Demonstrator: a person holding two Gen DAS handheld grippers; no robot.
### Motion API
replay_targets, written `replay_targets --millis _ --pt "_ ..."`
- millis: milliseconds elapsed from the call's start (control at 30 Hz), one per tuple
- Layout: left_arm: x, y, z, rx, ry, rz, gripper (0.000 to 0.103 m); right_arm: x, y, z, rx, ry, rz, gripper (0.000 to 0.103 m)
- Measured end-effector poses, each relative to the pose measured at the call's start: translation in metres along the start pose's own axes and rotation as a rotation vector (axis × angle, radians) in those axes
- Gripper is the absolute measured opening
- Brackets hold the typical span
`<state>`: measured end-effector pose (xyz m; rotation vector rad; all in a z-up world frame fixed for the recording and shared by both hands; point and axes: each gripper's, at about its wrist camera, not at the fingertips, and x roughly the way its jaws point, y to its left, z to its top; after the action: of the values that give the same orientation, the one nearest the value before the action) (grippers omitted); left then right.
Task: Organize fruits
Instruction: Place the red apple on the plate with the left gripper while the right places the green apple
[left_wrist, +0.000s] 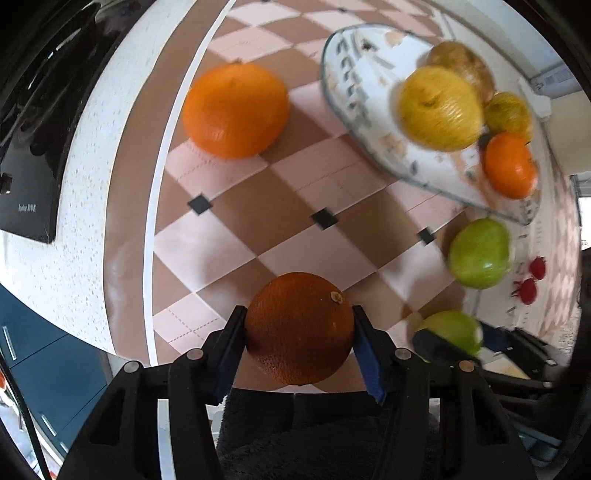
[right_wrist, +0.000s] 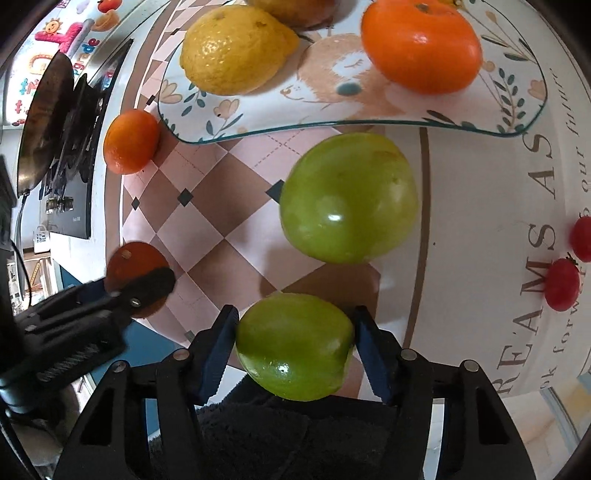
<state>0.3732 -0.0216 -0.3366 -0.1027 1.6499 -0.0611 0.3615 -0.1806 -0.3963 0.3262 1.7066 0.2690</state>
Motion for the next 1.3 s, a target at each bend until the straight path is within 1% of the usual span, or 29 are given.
replay_targets --millis 167,233,333,400,467,533,600,667,767,833,933,1133,1233,1300 --pt "-0.037 -0.01 0.01 0.021 -0.051 -0.052 0.052 -0.02 -0.012 0.0 0.027 -0.019 0.049 0.065" --pt "-0.056 -0.016 0.015 0.034 -0.074 -0.08 0.052 -0.038 -0.014 0.002 0.03 -0.046 0.08 0.065" --pt "-0.088 -0.028 0.031 0.06 -0.119 -0.126 0.052 -0.07 -0.019 0.007 0.046 -0.101 0.123 0.065" --pt "-0.1 -0.033 0.044 0.076 -0.146 -0.144 0.052 -0.099 -0.028 0.018 0.069 -0.156 0.148 0.065" --pt "-0.108 -0.04 0.063 0.091 -0.17 -0.146 0.052 -0.124 -0.045 0.034 0.103 -0.218 0.148 0.065" --pt "-0.112 -0.049 0.087 0.098 -0.19 -0.129 0.052 -0.14 -0.065 0.053 0.143 -0.265 0.12 0.065" --pt "-0.11 -0.052 0.109 0.099 -0.197 -0.105 0.052 -0.148 -0.085 0.074 0.193 -0.293 0.094 0.065" --pt "-0.097 -0.055 0.129 0.097 -0.178 -0.079 0.052 -0.15 -0.105 0.096 0.227 -0.305 0.055 0.065" --pt "-0.073 -0.057 0.155 0.097 -0.128 -0.045 0.052 -0.147 -0.123 0.119 0.235 -0.298 0.006 0.065" --pt "-0.057 -0.056 0.171 0.088 -0.088 -0.026 0.052 -0.14 -0.124 0.128 0.223 -0.286 -0.027 0.065" --pt "-0.035 -0.051 0.187 0.059 -0.031 -0.027 0.053 -0.125 -0.12 0.137 0.2 -0.267 -0.071 0.065" --pt "-0.009 -0.046 0.194 0.028 0.046 -0.035 0.053 -0.107 -0.109 0.143 0.157 -0.261 -0.125 0.065" --pt "0.001 -0.041 0.194 -0.002 0.087 -0.059 0.053 -0.107 -0.107 0.143 0.149 -0.258 -0.126 0.066" --pt "0.006 -0.037 0.194 -0.026 0.101 -0.075 0.053 -0.107 -0.108 0.144 0.156 -0.25 -0.123 0.066"
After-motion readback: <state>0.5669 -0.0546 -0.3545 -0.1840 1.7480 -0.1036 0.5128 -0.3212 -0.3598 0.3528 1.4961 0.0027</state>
